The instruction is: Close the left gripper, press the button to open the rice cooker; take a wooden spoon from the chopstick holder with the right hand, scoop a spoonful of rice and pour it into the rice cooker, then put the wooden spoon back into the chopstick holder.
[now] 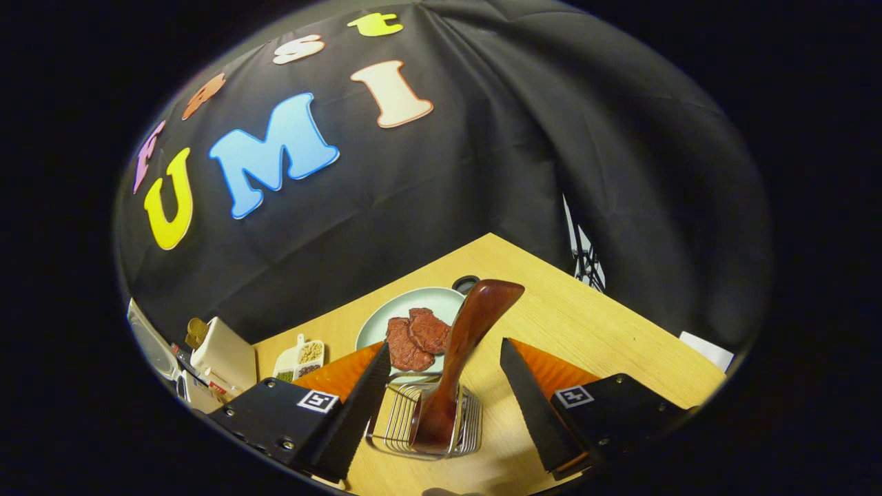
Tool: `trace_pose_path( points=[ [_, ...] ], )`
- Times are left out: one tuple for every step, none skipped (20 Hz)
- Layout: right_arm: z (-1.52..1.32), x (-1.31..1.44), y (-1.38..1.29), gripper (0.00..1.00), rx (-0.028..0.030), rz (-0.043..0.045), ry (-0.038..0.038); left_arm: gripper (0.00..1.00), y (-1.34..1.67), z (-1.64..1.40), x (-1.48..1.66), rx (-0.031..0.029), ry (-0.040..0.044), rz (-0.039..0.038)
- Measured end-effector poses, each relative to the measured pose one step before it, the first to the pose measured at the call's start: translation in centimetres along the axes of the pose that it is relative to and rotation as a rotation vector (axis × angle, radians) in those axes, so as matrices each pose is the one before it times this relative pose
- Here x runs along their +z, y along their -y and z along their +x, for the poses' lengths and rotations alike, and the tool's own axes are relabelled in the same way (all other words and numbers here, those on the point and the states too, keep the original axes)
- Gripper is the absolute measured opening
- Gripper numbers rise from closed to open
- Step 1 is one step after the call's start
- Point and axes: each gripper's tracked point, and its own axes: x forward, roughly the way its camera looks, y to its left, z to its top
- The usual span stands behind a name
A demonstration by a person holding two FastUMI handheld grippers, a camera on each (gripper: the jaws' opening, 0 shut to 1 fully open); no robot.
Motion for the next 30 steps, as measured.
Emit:
trace_pose_path(
  points=[
    [0.827,0.218,-0.078,0.98,0.00436,0.00845,-0.00915,0.99,0.054,0.257,-0.040,0.01089,-0.00633,0.00352],
    [0.666,0.062,0.010,0.98,0.00447,0.00696,-0.00763,0.99,0.173,0.090,-0.343,0.00894,-0.00700,0.00110],
    [0.404,0.230,-0.091,0.98,0.00777,0.00123,-0.00391,0.99,0.052,0.176,-0.012,0.00589,-0.00491,0.00080],
    [0.283,0.073,0.053,0.96,0.00301,-0.00484,-0.00154,0.98,0.097,0.145,-0.006,0.00287,-0.00028,0.00174],
    [0.128,0.045,0.231,0.96,-0.00599,-0.00838,-0.00255,0.98,0.163,0.050,-0.001,0.00395,-0.00376,0.00599],
    [-0.256,0.108,-0.045,0.96,0.00707,-0.00156,0.00333,0.98,0.197,-0.005,-0.178,0.00061,-0.00139,0.00354],
    [0.516,-0.031,0.061,0.90,0.00279,-0.00644,0.00678,0.99,0.151,0.075,-0.102,-0.00118,-0.00343,0.00337],
    [-0.301,0.289,0.268,0.70,-0.01248,-0.00537,0.01044,0.98,0.149,0.072,-0.044,-0.00250,-0.00040,0.00226],
    [-0.083,0.214,0.143,0.48,-0.00276,0.00763,-0.00037,0.98,0.169,0.076,0.203,-0.00575,0.00291,0.00215],
    [-0.282,-0.386,-0.978,0.27,0.04317,0.01024,-0.01861,0.99,0.122,-0.038,0.041,-0.00227,0.00510,0.00351],
    [-0.256,-0.042,-0.076,0.28,-0.00253,0.01561,-0.00857,0.99,0.032,0.061,0.121,-0.00169,0.00383,0.00334],
    [-0.129,-0.056,-0.036,0.22,-0.00517,-0.00864,0.00168,0.98,-0.012,0.085,-0.005,-0.00082,0.00140,0.00044],
    [0.029,-0.131,0.161,0.22,-0.01078,-0.02086,-0.00084,0.99,-0.007,0.126,0.077,-0.00277,-0.00041,-0.00250],
    [0.035,0.219,-0.541,0.22,0.01187,-0.00182,-0.00168,0.99,0.080,-0.124,-0.146,-0.00335,-0.00031,-0.00080],
    [-0.051,-0.076,-0.191,0.21,0.00501,0.00164,0.00235,0.99,-0.041,-0.057,0.100,-0.00146,0.00248,-0.00104],
    [-0.166,0.007,-0.154,0.22,-0.00321,0.00227,-0.00817,0.99,-0.117,-0.080,0.006,-0.00250,0.00099,-0.00101],
    [-0.392,0.259,-0.223,0.21,0.00541,0.00506,0.00140,0.99,-0.165,-0.123,0.163,-0.00220,0.00310,0.00098],
    [-0.342,0.566,-0.027,0.21,-0.00429,-0.00827,0.01089,0.99,-0.299,-0.165,0.127,-0.00025,0.00855,0.00239],
    [-0.667,0.667,-0.377,0.21,0.00179,-0.01383,0.01661,0.99,-0.351,-0.202,0.211,0.00179,0.00714,0.00331],
    [-0.530,0.967,-0.693,0.21,0.00697,-0.01236,0.01887,0.99,-0.484,-0.133,-0.020,0.00102,0.00604,0.00502],
    [-0.610,0.960,-0.521,0.21,-0.00219,-0.02056,0.01763,0.98,-0.573,-0.252,0.067,0.00651,0.00649,0.00189],
    [-0.638,1.057,-0.615,0.21,-0.00369,-0.02714,0.00849,0.96,-0.566,-0.204,-0.101,0.00184,0.00525,-0.00376],
    [-0.862,1.145,-0.875,0.21,0.00510,-0.02346,0.01560,0.99,-0.688,-0.116,-0.239,-0.00018,0.00395,-0.01057],
    [-0.927,1.559,-0.921,0.21,0.00626,-0.02210,0.02268,0.99,-0.579,-0.223,-0.153,0.00321,0.00193,-0.00883],
    [-0.993,1.626,-0.901,0.21,0.00163,-0.02827,0.02944,0.99,-0.791,-0.178,-0.214,0.00154,0.00183,-0.00830],
    [-1.025,1.759,-1.123,0.21,0.01037,-0.02406,0.02644,0.99,-0.733,-0.198,-0.162,0.00067,0.00249,-0.00899],
    [-0.978,1.765,-1.317,0.21,0.01514,-0.01661,0.02642,0.99,-0.760,-0.128,-0.030,0.00268,0.00388,-0.00566],
    [-1.157,1.457,-1.446,0.21,0.01706,-0.01845,0.02316,0.99,-0.784,-0.071,-0.145,0.00107,0.00298,-0.00602],
    [-0.959,1.270,-1.486,0.21,0.01584,-0.01793,0.01980,0.99,-0.771,-0.130,0.046,0.00470,0.00606,-0.00583],
    [-0.907,1.150,-1.783,0.21,0.01657,-0.01486,0.02056,0.99,-0.633,-0.200,-0.152,0.00035,0.00430,-0.00104]
  ],
)
